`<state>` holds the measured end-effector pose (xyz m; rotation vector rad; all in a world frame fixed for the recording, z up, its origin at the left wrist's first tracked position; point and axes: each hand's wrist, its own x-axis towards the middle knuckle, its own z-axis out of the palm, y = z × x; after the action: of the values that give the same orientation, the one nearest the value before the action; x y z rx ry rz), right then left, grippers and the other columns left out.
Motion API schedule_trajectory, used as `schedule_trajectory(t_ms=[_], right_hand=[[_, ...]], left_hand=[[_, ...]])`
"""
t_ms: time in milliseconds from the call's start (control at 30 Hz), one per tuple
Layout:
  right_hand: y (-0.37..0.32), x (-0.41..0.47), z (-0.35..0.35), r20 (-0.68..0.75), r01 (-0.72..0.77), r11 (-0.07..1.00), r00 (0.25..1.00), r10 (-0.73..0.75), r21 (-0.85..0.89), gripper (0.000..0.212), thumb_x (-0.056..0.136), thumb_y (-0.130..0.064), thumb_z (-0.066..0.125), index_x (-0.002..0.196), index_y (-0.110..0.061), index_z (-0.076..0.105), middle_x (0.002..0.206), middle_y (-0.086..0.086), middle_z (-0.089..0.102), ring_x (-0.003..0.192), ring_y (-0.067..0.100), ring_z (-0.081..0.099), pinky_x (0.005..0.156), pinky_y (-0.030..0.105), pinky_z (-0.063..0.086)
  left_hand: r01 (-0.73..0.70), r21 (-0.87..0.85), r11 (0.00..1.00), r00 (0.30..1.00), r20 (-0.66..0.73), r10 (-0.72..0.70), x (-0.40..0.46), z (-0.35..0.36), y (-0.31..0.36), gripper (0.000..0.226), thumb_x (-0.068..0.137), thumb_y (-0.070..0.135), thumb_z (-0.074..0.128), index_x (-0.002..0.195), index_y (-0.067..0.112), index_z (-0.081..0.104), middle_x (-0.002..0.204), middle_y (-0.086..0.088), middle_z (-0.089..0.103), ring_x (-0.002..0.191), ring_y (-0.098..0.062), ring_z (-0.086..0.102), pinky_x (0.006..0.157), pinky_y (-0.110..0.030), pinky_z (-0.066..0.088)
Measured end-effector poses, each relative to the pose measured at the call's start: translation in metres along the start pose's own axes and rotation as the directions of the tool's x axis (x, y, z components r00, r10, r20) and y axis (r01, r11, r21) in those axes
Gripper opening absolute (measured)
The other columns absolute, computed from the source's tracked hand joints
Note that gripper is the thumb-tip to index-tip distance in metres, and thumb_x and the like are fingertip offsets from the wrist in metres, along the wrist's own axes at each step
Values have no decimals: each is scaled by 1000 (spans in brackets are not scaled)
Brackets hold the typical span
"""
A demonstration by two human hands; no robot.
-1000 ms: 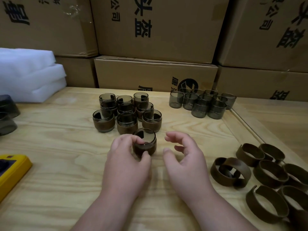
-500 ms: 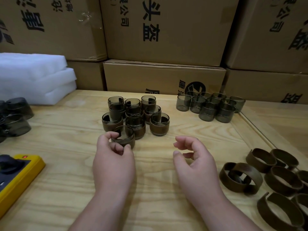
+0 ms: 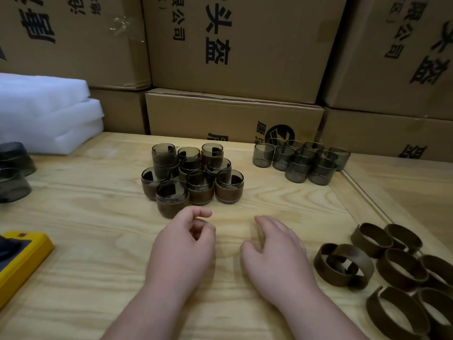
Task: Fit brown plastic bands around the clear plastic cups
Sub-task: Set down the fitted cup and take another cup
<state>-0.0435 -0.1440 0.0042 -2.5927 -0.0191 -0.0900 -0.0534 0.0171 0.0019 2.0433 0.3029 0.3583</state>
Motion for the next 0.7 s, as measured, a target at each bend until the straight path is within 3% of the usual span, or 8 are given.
schedule_trajectory(t_ms=[267,433,700], right_hand=[[-4,44,12,15,-200,959,978,208,-200,75,97,-51,25,165,-28,3,174,8,-1,160,26,-3,129,46,0],[2,89,14,-122,-329,920,943,310,-213,70,100,-43,31,165,-25,10,173,14,-2,157,34,9,128,48,10],[7,149,12,-336,-345,905,907,253,-251,71,97,-36,46,163,-28,19,172,10,-9,150,34,26,116,46,33]], left_hand=[[-6,37,999,998,70,3,-3,-4,5,17,90,29,66,96,44,60,79,29,70,76,8,61,78,-32,50],[-4,42,999,997,83,0,-4,-6,10,13,91,31,64,93,43,60,78,33,68,76,10,60,94,-43,50],[12,35,999,996,92,-15,-3,-8,10,13,92,35,61,95,47,57,80,37,66,79,11,58,96,-43,50]])
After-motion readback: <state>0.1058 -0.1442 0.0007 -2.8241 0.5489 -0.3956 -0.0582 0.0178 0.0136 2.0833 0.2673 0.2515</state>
